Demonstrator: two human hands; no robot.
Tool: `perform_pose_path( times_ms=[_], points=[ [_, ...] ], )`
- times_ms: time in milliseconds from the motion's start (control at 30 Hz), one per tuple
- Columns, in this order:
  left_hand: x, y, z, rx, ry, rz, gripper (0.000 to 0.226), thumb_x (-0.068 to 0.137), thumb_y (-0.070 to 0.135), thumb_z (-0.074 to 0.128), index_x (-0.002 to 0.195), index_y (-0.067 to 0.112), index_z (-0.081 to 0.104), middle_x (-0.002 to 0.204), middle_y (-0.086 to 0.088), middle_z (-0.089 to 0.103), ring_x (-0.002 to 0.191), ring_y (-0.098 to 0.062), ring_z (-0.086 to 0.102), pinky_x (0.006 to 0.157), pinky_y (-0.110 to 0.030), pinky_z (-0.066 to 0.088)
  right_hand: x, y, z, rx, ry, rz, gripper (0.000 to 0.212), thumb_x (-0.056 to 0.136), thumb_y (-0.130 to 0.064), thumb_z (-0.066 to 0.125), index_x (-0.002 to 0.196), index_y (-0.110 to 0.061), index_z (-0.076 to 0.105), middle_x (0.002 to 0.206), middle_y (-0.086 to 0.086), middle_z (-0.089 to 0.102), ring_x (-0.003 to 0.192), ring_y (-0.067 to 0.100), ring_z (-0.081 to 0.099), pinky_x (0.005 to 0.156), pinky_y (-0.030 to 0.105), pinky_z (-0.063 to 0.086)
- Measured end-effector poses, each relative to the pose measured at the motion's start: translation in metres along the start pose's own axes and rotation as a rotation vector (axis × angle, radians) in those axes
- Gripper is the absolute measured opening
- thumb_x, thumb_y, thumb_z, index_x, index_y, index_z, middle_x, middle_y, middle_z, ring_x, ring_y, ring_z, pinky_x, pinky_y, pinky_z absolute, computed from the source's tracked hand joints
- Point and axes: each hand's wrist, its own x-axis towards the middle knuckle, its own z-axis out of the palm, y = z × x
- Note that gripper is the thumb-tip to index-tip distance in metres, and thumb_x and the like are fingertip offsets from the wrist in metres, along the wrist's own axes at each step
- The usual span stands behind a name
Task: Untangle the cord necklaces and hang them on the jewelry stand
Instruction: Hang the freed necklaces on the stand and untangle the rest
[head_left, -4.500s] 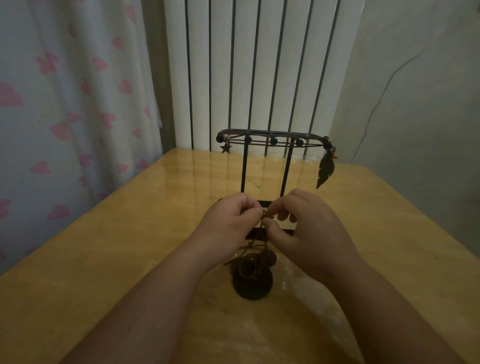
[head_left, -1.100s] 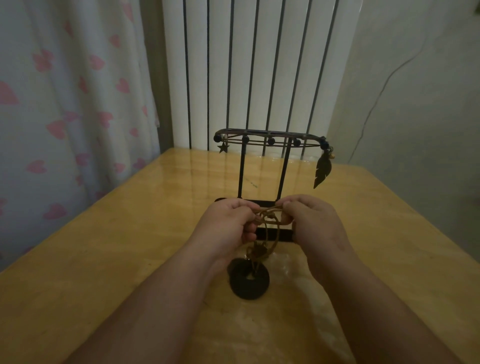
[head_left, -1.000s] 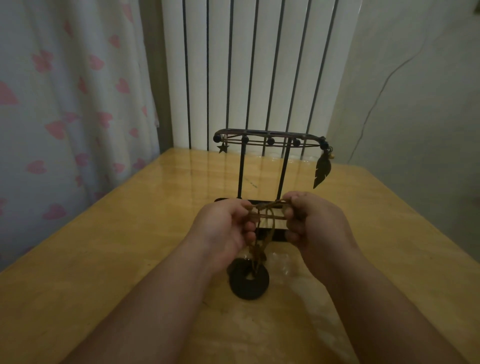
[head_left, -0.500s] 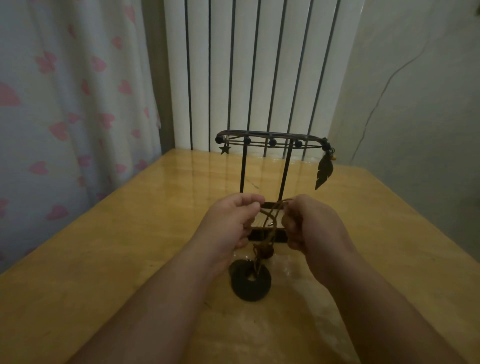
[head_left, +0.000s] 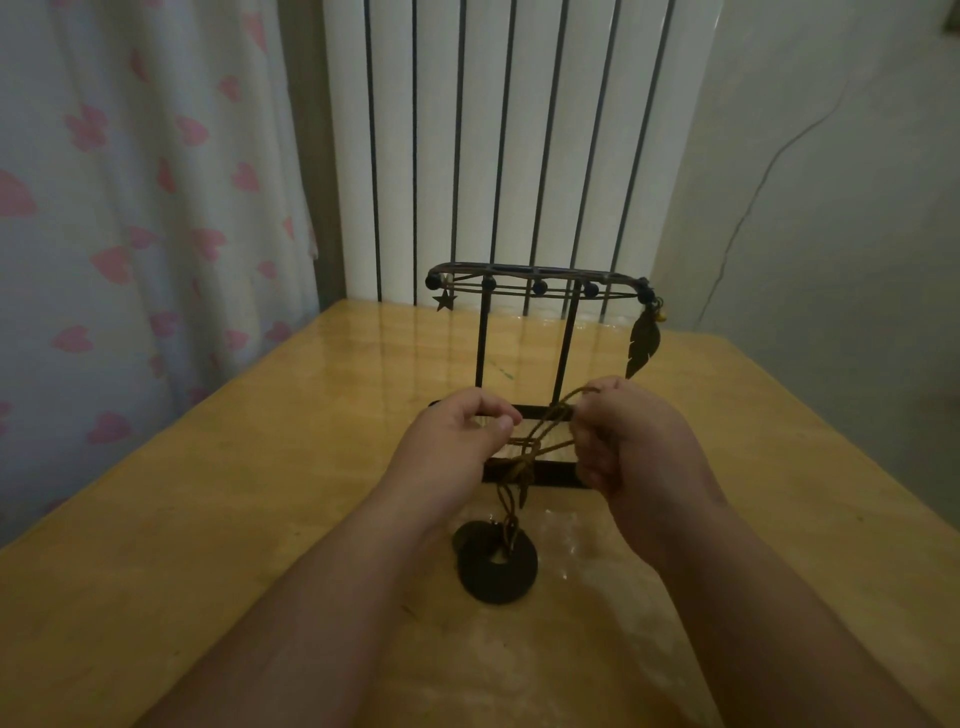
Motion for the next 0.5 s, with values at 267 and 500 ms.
perform_pose_path(
  times_ms=[267,500],
  points=[
    [-0.001,0.000,-0.003,-0.005,-0.120,0.042,0.016,0.089,0.020,0.067,0.099,0.031,0.073,0.090,0.007,0.074,0.090,-0.010,0.068,0.094,-0.035,0.048,-0.002,-0.006,-0.003,0.219,-0.014,0.052,0.015,0.085,-0.004,0.043,0.074,-0.013,0.045,0.054,-0.002,0.042,0.047,0.013,0.028,0.048,0.029,0.019],
    [0.000,-0.009,0.001,0.065,-0.151,0.065,0.029,0.076,0.035,0.081,0.100,0.048,0.071,0.104,0.012,0.072,0.100,-0.010,0.067,0.094,-0.042,0.053,-0.005,-0.007,0.002,0.021,0.003,0.036,0.009,0.093,-0.013,0.054,0.086,-0.012,0.059,0.053,-0.006,0.042,0.045,0.008,0.037,0.042,0.023,0.030]
  ],
)
